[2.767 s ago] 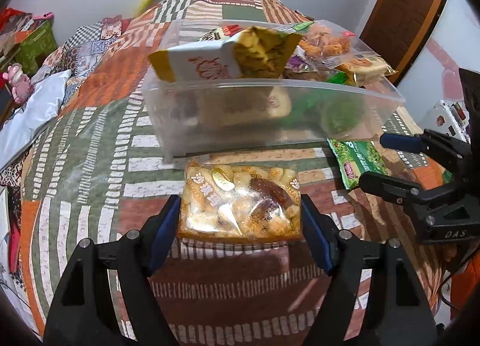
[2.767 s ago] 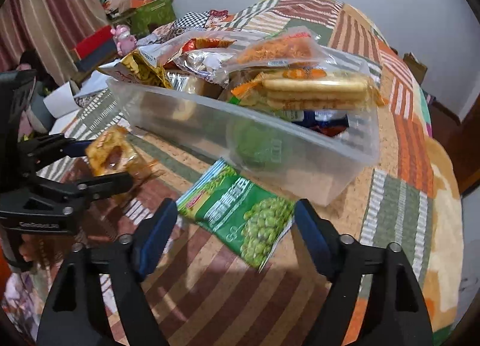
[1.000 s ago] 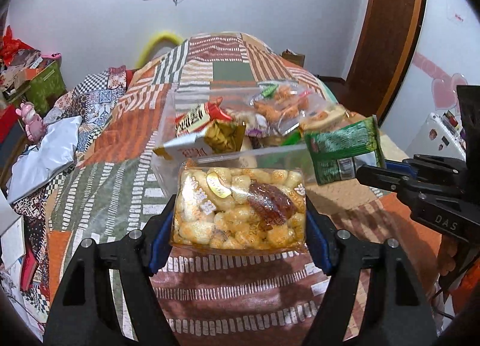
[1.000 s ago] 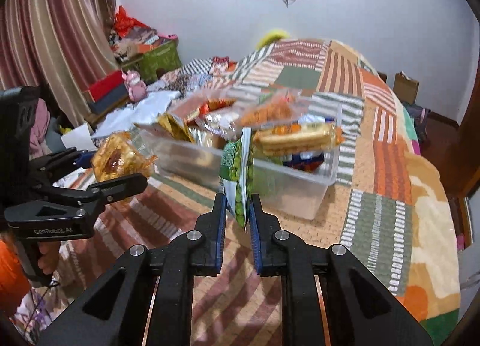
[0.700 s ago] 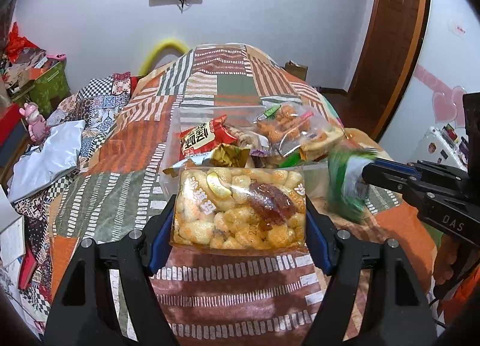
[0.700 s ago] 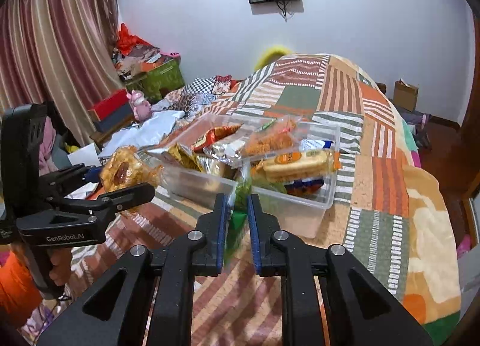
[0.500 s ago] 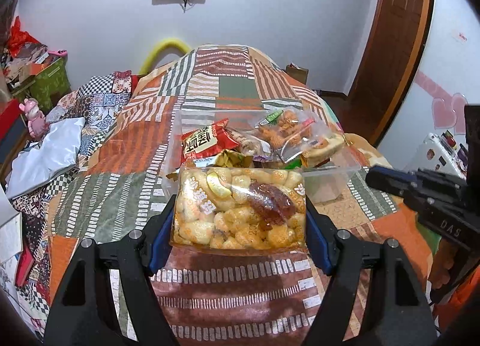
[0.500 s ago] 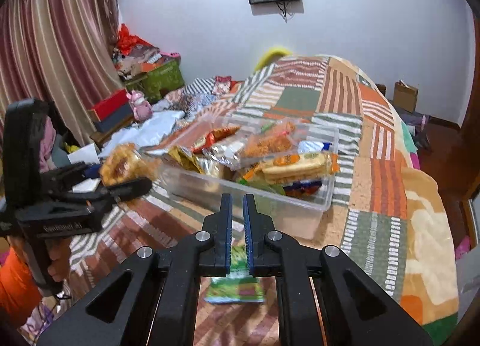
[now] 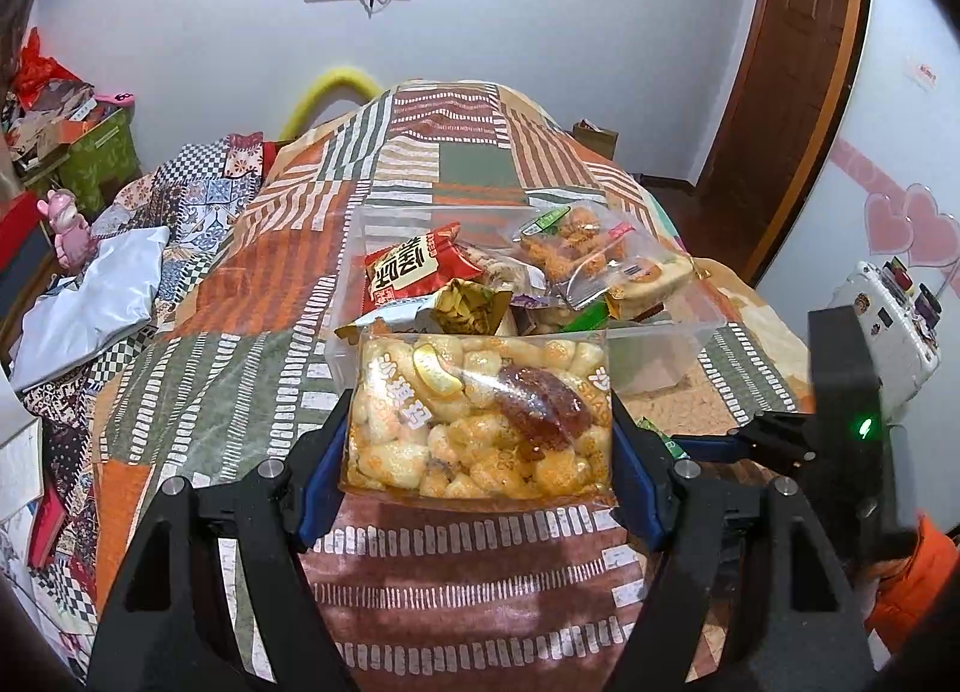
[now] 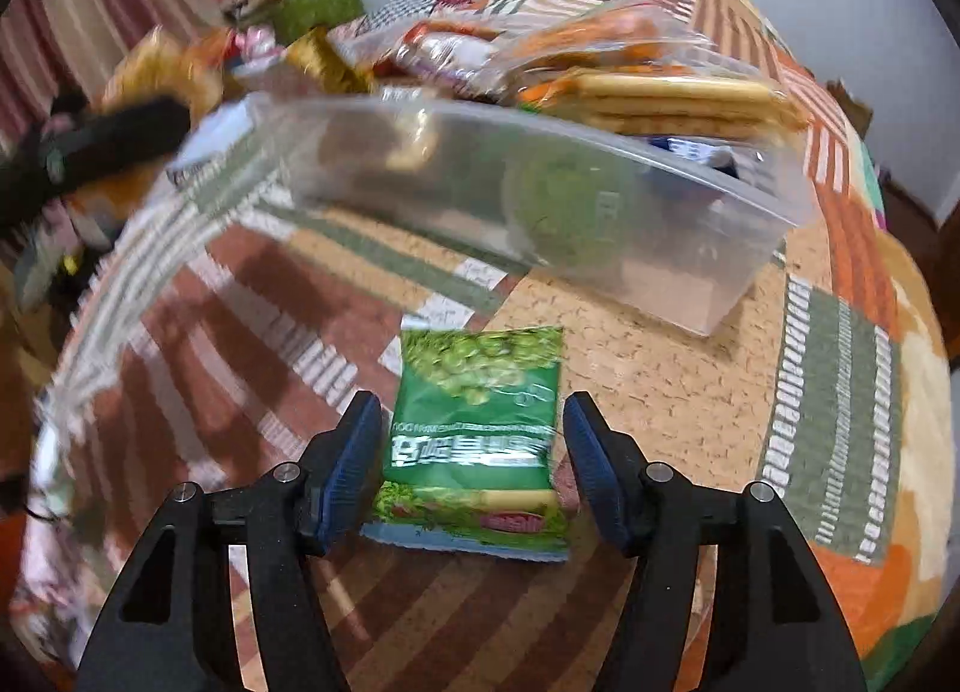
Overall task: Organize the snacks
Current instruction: 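Lift the peanut-cake pack with the left tool while the right tool grasps the green pea bag, then lower the peanut-cake pack and green pea bag into the clear box, open both tools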
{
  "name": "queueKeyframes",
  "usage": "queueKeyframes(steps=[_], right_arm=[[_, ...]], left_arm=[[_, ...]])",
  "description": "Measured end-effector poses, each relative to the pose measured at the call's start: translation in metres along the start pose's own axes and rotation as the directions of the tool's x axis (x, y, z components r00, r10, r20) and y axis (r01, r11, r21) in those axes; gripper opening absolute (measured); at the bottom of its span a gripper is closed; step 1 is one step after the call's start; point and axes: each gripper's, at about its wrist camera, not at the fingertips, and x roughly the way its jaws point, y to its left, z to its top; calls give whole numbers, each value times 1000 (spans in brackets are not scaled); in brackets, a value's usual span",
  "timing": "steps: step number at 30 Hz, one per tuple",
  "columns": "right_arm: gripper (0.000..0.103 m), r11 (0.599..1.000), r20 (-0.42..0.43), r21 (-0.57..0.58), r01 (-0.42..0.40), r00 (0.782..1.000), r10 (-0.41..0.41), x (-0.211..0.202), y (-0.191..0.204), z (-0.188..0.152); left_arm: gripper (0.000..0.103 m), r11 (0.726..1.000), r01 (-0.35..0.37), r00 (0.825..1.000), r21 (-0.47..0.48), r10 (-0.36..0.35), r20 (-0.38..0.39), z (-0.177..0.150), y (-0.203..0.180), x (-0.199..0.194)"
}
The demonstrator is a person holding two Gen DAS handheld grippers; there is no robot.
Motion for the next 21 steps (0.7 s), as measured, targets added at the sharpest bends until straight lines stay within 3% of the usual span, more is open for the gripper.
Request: queueKeyframes(steps=[2,3,7,13,21], right_arm=[[56,1000,4,-19,9,1000,-9,0,3,0],[47,1000,8,-22,15,1000,-14,0,3,-1],[42,1000,29,9,2,1000,-3,-5,-5,-3],[40,999,95,37,-11,995,7,-20,-8,5],[40,997,250,70,-41,968,22,-60,-14,33]], left_arm=[[74,1000,-2,1000,-4,2,-2,0,1,1],[74,1000,-1,1000,-9,1,-5,0,2,2],[74,1000,0,1000,-17,0,-2,1,3,2],[74,1000,-6,1000,-16,6,23,7,4,-5],[74,1000,16,997,-24,-14,72,33,4,-9]])
